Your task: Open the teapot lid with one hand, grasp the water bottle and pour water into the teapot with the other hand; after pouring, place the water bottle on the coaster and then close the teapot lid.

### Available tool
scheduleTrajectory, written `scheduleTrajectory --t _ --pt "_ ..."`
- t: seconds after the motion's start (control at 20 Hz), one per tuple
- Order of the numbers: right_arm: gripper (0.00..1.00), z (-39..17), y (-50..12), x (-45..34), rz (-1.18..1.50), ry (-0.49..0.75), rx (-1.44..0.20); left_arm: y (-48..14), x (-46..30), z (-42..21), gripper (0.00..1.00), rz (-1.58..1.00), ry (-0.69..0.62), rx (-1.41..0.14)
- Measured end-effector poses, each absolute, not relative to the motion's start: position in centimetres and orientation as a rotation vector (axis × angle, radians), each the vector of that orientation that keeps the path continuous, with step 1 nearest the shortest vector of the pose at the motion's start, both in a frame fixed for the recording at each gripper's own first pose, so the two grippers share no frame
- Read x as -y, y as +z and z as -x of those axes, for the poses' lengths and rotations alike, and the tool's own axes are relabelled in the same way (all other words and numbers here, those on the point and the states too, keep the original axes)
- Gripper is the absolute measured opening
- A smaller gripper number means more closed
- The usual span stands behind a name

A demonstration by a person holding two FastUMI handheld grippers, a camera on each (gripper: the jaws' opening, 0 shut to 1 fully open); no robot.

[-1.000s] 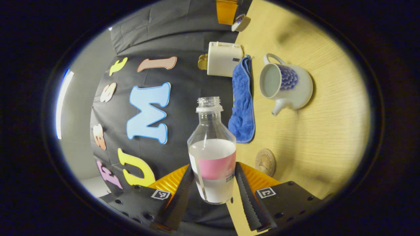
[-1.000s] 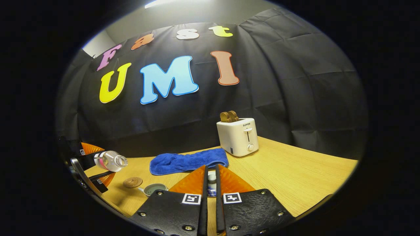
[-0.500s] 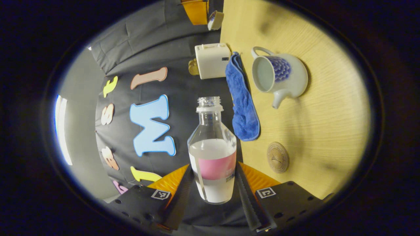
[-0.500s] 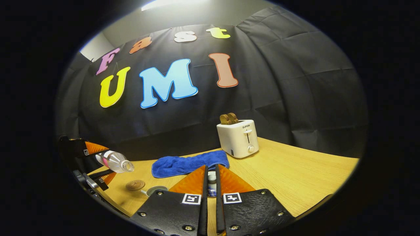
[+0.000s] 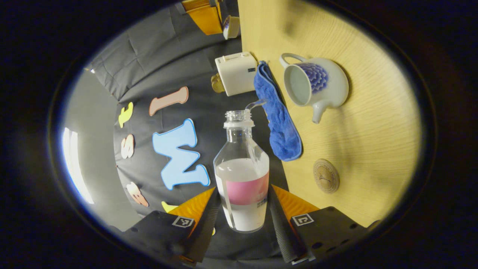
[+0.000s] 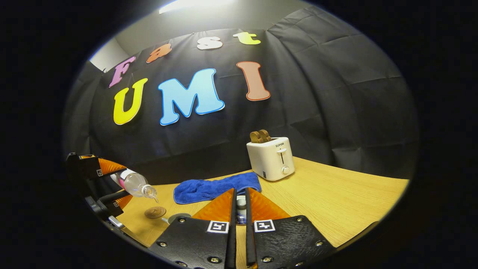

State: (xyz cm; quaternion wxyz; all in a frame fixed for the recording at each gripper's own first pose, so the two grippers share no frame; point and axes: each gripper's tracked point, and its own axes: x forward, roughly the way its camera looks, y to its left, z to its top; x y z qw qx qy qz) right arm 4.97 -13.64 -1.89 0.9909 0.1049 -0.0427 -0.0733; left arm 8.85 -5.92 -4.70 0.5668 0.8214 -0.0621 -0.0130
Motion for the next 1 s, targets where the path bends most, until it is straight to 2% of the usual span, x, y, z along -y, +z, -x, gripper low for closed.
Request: scheduleTrajectory --t 1.0 --pt "0.10 -4.91 -1.88 13.67 -0.226 -0.139 0.087 -4.03 5.50 -9.46 0.88 -2.020 -0.020 0.151"
